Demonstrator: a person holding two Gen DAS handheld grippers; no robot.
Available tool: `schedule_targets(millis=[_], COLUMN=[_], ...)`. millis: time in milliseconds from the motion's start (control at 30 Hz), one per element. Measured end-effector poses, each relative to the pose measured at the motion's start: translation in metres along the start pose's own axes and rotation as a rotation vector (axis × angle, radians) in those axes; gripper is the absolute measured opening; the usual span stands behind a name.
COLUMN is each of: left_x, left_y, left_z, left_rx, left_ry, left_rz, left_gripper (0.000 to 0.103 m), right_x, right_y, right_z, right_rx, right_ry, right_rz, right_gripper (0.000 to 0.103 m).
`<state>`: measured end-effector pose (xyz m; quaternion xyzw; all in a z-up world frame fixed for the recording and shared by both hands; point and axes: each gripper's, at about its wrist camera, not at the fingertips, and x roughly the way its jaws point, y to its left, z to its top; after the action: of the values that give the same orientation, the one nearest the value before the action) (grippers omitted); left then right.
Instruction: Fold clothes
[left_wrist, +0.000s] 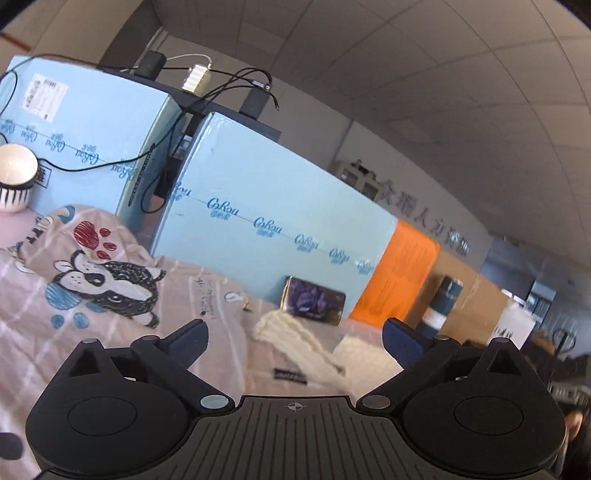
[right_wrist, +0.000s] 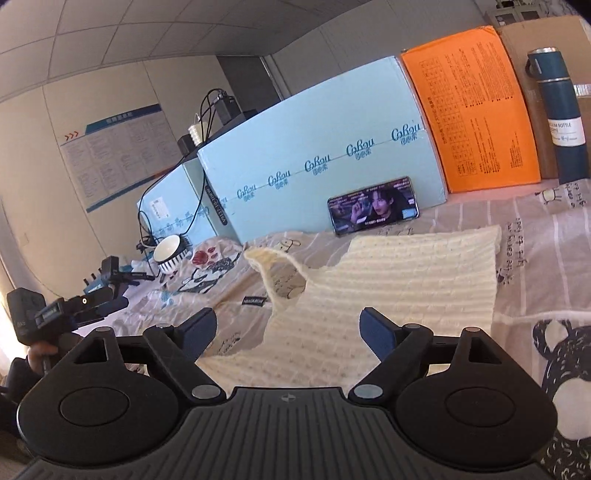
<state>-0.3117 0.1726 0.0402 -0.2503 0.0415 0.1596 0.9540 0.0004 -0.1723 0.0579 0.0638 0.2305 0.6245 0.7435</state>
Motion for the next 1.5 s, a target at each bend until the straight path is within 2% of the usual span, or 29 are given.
schedule_targets(millis=[67,167,233,333,467,567,633,800,900,967,1033,1100,1133,1233,1333,1500], left_x=[0.02,0.056,0.083,0.121,0.154,0.165,0.171,0.199,0.212,0.216,0.219,0.225,0.226,0.22,0.211,0.197], left_y=[-0.007,-0.023,-0.036,-0.043,-0.028,-0.011,-0.004,-0.005,-0.011,-0.016,-0.019,-0.018,-0.016,-0.019,-0.039,-0.099], left_z=[0.011,0.024,0.025,0.015,-0.005,-0.02,-0.026,-0.032,-0.036,-0.039,-0.042,-0.043,-0.044,-0.042,-0.034,-0.035], left_rx=[-0.098,-0.208,-0.266,-0.355,-0.538,-0.654,-0.702,-0.621,-0.543,-0.446,-0.354,-0.29,-0.27,-0.212,-0.113,0.223], left_ry=[-0.015,-0.002,0.046,0.158,0.291,0.325,0.335,0.325,0.31,0.295,0.271,0.261,0.26,0.234,0.192,0.177], left_rz=[-0.04,-0.056,-0.017,0.061,0.148,0.258,0.292,0.288,0.251,0.23,0.249,0.269,0.28,0.241,0.133,-0.031], left_gripper=[0.102,0.102,0.102,0.102,0.102,0.102,0.102,0.102,0.101,0.1,0.085,0.034,0.027,0.02,0.019,0.019], right_x=[0.005,0.012,0.017,0.027,0.041,0.051,0.058,0.075,0.082,0.082,0.081,0.081,0.081,0.079,0.077,0.066], right_y=[-0.001,-0.003,-0.004,-0.014,-0.028,-0.039,-0.046,-0.064,-0.073,-0.074,-0.075,-0.076,-0.077,-0.08,-0.084,-0.093], right_z=[0.009,0.024,0.033,0.031,0.026,0.023,0.021,0.015,0.012,0.012,0.012,0.011,0.011,0.012,0.014,0.018], right_rx=[0.002,0.005,0.008,0.034,0.071,0.099,0.117,0.163,0.185,0.19,0.194,0.198,0.203,0.218,0.237,0.295], right_ry=[-0.028,-0.07,-0.097,-0.068,-0.022,0.012,0.035,0.093,0.116,0.11,0.105,0.099,0.095,0.083,0.06,-0.008], right_rz=[-0.015,-0.037,-0.051,-0.06,-0.071,-0.079,-0.085,-0.098,-0.107,-0.116,-0.124,-0.132,-0.136,-0.145,-0.156,-0.171], right_gripper=[0.086,0.087,0.089,0.095,0.095,0.095,0.095,0.095,0.095,0.095,0.095,0.095,0.095,0.095,0.095,0.095])
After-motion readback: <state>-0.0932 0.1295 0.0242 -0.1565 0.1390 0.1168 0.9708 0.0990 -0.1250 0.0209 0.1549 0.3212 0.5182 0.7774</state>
